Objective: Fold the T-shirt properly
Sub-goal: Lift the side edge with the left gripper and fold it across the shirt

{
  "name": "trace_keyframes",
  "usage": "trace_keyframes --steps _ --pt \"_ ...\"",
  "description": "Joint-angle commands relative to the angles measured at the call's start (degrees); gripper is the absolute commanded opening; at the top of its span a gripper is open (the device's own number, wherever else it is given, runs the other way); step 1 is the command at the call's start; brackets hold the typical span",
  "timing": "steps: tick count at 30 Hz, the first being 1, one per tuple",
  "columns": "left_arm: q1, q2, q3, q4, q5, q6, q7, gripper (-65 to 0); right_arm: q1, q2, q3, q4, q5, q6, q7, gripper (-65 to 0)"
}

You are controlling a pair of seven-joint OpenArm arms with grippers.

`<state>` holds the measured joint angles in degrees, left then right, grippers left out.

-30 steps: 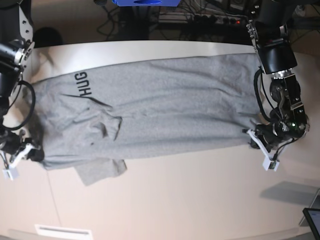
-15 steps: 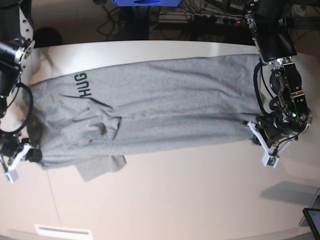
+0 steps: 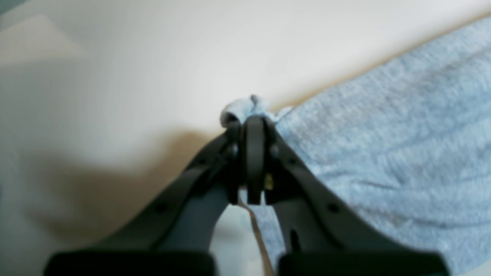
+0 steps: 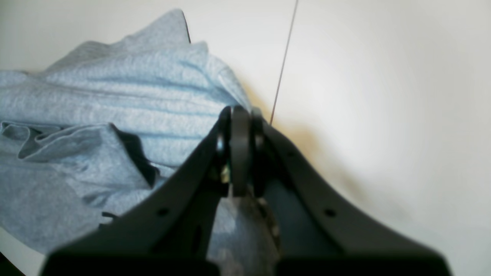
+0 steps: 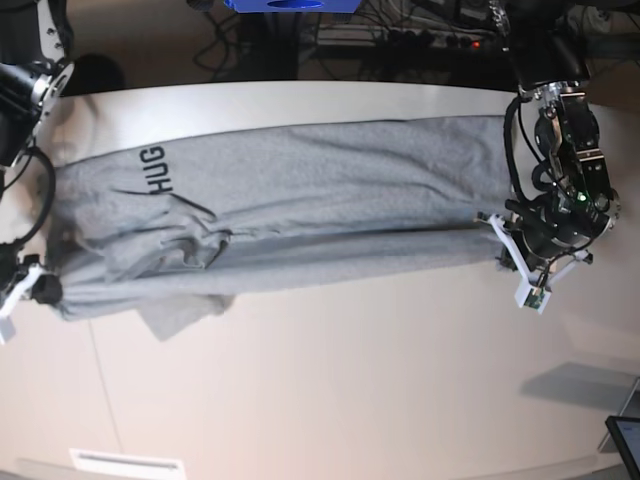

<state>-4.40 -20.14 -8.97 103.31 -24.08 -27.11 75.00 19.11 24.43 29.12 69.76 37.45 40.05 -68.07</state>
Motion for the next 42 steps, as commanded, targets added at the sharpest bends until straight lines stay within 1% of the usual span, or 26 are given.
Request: trace_keyframes --steps 1,5,9,12,14,16,19,22,25,30,35,37,42 --pt "-0.65 -1.0 -0.48 1.35 0.91 0.17 -0.58 -65.0 1.06 1.46 0.9 1.85 0.39 -0.05 1.22 -65.0" --pt "1.72 -1.0 -0.48 3.9 0.91 0.17 -0.5 -65.0 0.27 1.38 1.16 2.38 0.39 -0.05 0.69 -65.0" --pt "3.13 -0.83 -0.48 5.84 0.82 -0.01 1.88 -65.0 -0.08 1.38 1.25 2.38 0.39 -0.05 -0.81 -65.0" --pt "4.1 -0.3 -0.48 6.01 0.82 -2.56 2.14 -65.0 -0.52 1.38 1.25 2.38 0.39 -0.05 -2.04 -65.0" --pt "5.15 -0.12 -0.48 6.01 0.82 -3.35 2.14 -65.0 -0.96 1.11 1.86 2.38 0.39 -0.05 -2.12 -65.0" --pt "5.77 -0.12 -0.48 6.01 0.82 -3.44 2.14 -65.0 -2.01 0.23 3.97 2.29 0.39 -0.05 -2.56 -65.0" --pt "6.73 -0.03 0.05 6.01 0.82 -3.44 2.23 -65.0 -2.54 -0.21 6.44 2.29 0.39 -0.05 -4.85 -65.0" --pt "7.7 -0.21 3.3 6.01 0.91 -3.44 2.23 -65.0 -3.51 -0.82 6.79 2.29 0.39 -0.05 -4.94 -65.0" --pt "8.84 -0.12 4.71 6.1 0.91 -3.44 2.23 -65.0 -4.48 -1.0 7.84 2.29 0.39 -0.05 -5.11 -65.0" --pt "10.07 -0.21 7.61 6.1 0.91 -3.44 2.23 -65.0 -6.06 -1.0 7.75 1.94 0.31 -0.05 -5.11 -65.0" --pt "10.69 -0.74 7.61 6.1 0.91 -3.44 2.58 -65.0 -7.47 -1.0 7.84 1.85 0.13 -0.05 -4.85 -65.0" --pt "10.43 -1.62 7.61 6.1 0.91 -3.44 4.95 -65.0 -7.64 -1.0 7.84 1.85 0.04 -0.05 -4.85 -65.0" --pt "10.34 -2.41 7.61 6.1 0.91 -3.52 5.0 -65.0 -8.61 -1.26 7.75 1.76 -0.05 -0.05 -4.76 -65.0"
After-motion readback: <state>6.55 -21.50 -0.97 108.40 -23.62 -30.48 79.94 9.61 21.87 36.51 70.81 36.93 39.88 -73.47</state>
